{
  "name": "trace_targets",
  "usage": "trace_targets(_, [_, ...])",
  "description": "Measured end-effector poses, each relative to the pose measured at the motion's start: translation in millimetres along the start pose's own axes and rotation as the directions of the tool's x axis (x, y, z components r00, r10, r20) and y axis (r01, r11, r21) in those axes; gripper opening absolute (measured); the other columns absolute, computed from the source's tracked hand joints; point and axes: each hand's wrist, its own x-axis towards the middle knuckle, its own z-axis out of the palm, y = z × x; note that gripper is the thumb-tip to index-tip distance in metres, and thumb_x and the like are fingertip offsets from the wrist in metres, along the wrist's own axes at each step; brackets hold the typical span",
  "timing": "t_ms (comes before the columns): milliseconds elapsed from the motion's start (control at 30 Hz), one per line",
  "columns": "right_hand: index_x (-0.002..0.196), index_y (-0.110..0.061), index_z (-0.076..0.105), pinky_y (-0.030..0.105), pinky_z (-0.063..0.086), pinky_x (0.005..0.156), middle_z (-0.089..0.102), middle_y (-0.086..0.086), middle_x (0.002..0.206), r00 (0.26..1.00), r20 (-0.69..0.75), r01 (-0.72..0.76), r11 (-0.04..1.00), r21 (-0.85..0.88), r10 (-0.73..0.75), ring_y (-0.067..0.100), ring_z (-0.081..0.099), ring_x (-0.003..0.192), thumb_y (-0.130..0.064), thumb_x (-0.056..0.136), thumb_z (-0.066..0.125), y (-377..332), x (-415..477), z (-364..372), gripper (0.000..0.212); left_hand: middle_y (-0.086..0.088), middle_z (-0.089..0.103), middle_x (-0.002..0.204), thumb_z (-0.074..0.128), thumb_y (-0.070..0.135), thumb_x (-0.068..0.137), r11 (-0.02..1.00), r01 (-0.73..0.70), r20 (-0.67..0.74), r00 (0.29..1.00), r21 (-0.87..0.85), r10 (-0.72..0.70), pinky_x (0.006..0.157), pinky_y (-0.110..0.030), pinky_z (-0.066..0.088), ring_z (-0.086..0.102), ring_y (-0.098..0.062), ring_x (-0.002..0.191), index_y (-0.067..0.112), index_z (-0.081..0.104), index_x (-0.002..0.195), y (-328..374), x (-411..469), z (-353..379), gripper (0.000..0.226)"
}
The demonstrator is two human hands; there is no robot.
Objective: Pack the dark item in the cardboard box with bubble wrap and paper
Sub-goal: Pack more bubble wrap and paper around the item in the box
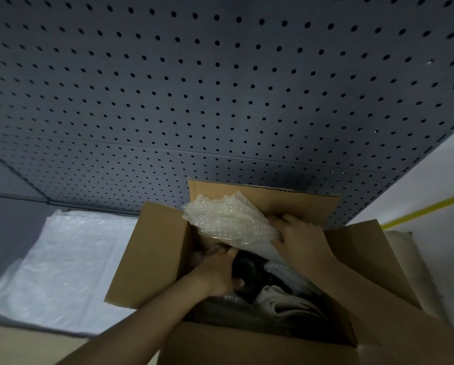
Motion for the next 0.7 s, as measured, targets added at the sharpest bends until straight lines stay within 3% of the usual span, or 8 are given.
trace_targets(133, [0.082,-0.020,0.070,0.022,0.041,0.033,0.064,0.003,0.063,0.997,0.068,0.054,0.973,-0.224,-0.040,0.018,0.058,0.038,-0.023,0.047,0.089,-17,4,4,0.039,-0.006,0.028,0.154,0.059,0.029,0.091,1.000,-0.020,0.051,0.999,0.009,0.019,0.111,-0.033,0.028,0.029,-0.026,0.140,0.024,0.018,0.150,-1,-14,-4,0.071])
trace_targets(233, [0.061,-0.016,0.067,0.019,0.038,0.032,0.062,0.005,0.053,0.985,0.172,0.064,0.963,-0.260,-0.019,0.017,0.055,0.033,-0.015,0.030,0.091,-32,14,31,0.039,-0.009,0.046,0.143,0.051,0.024,0.096,0.999,-0.011,0.069,0.998,0.034,0.009,0.106,-0.032,0.039,0.046,-0.024,0.128,0.017,0.038,0.142,-1,-21,1,0.049])
trace_targets(300, [0.050,-0.017,0.064,0.015,0.030,0.034,0.061,0.003,0.048,0.980,0.196,0.091,0.948,-0.305,-0.030,0.015,0.055,0.033,-0.015,0.028,0.092,-44,22,31,0.035,-0.012,0.045,0.144,0.051,0.023,0.095,0.997,0.011,0.089,0.996,0.077,-0.018,0.106,-0.037,0.041,0.047,-0.026,0.127,0.011,0.035,0.142,-5,-19,5,0.051])
trace_targets(367, [0.080,-0.012,0.069,0.023,0.034,0.052,0.071,0.010,0.081,0.966,0.253,0.118,0.953,-0.281,-0.045,0.021,0.069,0.069,-0.011,0.067,0.078,-47,26,27,0.015,-0.014,0.038,0.148,0.049,0.025,0.096,0.991,0.039,0.115,0.992,0.131,-0.054,0.108,-0.040,0.039,0.043,-0.029,0.130,0.009,0.026,0.146,-8,-17,8,0.058])
trace_targets(433, [0.106,-0.007,0.059,0.029,0.038,0.065,0.066,0.014,0.108,0.938,0.338,0.172,0.952,-0.255,-0.079,0.028,0.066,0.095,-0.005,0.084,0.058,-43,26,25,0.022,-0.018,0.032,0.151,0.045,0.029,0.098,0.978,0.060,0.142,0.986,0.200,-0.090,0.108,-0.041,0.038,0.042,-0.032,0.131,0.007,0.018,0.150,-9,-18,8,0.062])
trace_targets(533, [0.124,-0.011,0.045,0.030,0.040,0.061,0.069,0.012,0.103,0.948,0.278,0.205,0.966,-0.156,-0.156,0.026,0.067,0.087,-0.023,0.089,0.054,-38,14,15,0.038,-0.025,0.025,0.153,0.041,0.029,0.100,0.950,0.087,0.148,0.980,0.301,-0.136,0.111,-0.043,0.032,0.032,-0.037,0.136,0.005,-0.005,0.151,-10,-19,10,0.073])
trace_targets(600, [0.132,-0.019,0.045,0.028,0.043,0.051,0.070,0.008,0.087,0.954,0.180,0.268,0.953,-0.142,-0.241,0.022,0.067,0.070,-0.035,0.079,0.066,-39,7,17,0.059,-0.026,0.030,0.150,0.040,0.022,0.100,0.938,0.111,0.158,0.973,0.330,-0.171,0.108,-0.043,0.035,0.036,-0.038,0.133,0.003,-0.009,0.150,-8,-20,10,0.073])
trace_targets(700, [0.115,-0.019,0.062,0.031,0.052,0.052,0.064,0.004,0.097,0.940,0.166,0.331,0.915,-0.230,-0.298,0.022,0.065,0.076,-0.014,0.069,0.074,-47,11,22,0.048,-0.029,0.029,0.150,0.040,0.021,0.101,0.948,0.111,0.175,0.970,0.299,-0.169,0.099,-0.044,0.041,0.049,-0.037,0.122,0.012,-0.022,0.148,0,-26,7,0.078])
